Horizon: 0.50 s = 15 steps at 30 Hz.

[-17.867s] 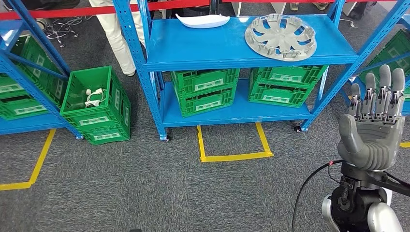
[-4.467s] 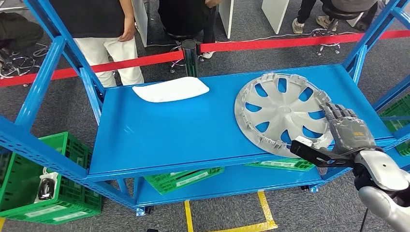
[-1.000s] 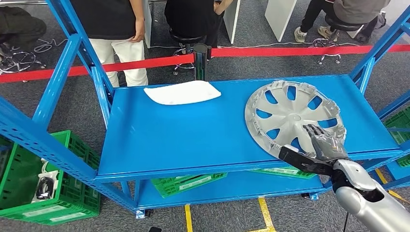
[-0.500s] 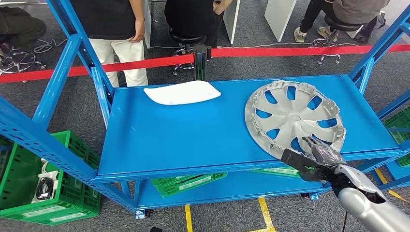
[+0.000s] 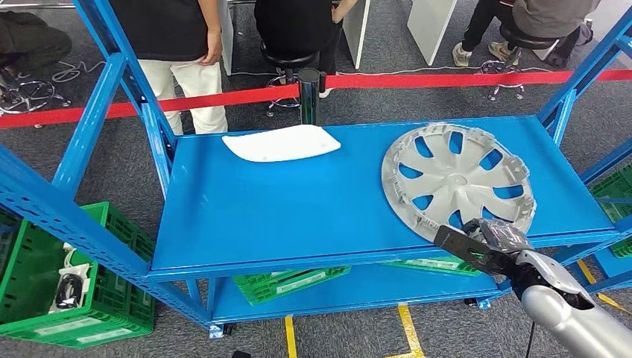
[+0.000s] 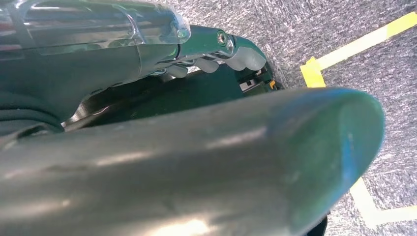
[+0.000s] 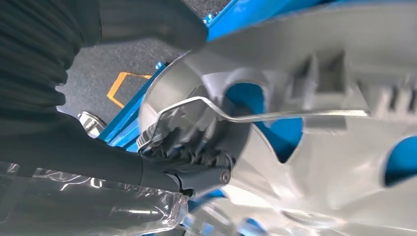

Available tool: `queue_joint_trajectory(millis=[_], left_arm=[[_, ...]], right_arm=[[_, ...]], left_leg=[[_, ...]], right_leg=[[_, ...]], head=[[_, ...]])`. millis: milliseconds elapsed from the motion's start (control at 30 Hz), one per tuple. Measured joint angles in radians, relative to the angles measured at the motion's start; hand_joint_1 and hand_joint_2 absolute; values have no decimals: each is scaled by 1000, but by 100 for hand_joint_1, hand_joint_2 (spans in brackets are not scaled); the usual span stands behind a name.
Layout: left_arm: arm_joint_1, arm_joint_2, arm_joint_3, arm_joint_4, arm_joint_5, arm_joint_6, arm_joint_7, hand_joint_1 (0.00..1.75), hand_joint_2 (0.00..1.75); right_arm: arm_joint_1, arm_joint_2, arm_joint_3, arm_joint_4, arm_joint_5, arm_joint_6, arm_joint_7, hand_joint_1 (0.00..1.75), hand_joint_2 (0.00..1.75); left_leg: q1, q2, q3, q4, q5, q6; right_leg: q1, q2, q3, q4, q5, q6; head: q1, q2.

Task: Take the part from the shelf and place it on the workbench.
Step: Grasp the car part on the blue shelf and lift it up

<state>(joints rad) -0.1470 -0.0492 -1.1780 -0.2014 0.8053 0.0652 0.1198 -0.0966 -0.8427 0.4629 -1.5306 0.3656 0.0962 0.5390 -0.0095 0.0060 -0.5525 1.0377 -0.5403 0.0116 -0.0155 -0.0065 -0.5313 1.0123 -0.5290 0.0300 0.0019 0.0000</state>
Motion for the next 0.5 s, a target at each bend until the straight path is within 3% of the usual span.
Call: queue_joint_trajectory(millis=[500], left_arm=[[0, 0, 0, 0, 0, 0, 0, 0, 0]], right_arm=[[-22, 0, 16, 16, 5, 4, 3, 175, 175]], left_leg=[[0, 2, 0, 0, 0, 0]], right_leg=[[0, 0, 0, 0, 0, 0]], head=[[0, 0]])
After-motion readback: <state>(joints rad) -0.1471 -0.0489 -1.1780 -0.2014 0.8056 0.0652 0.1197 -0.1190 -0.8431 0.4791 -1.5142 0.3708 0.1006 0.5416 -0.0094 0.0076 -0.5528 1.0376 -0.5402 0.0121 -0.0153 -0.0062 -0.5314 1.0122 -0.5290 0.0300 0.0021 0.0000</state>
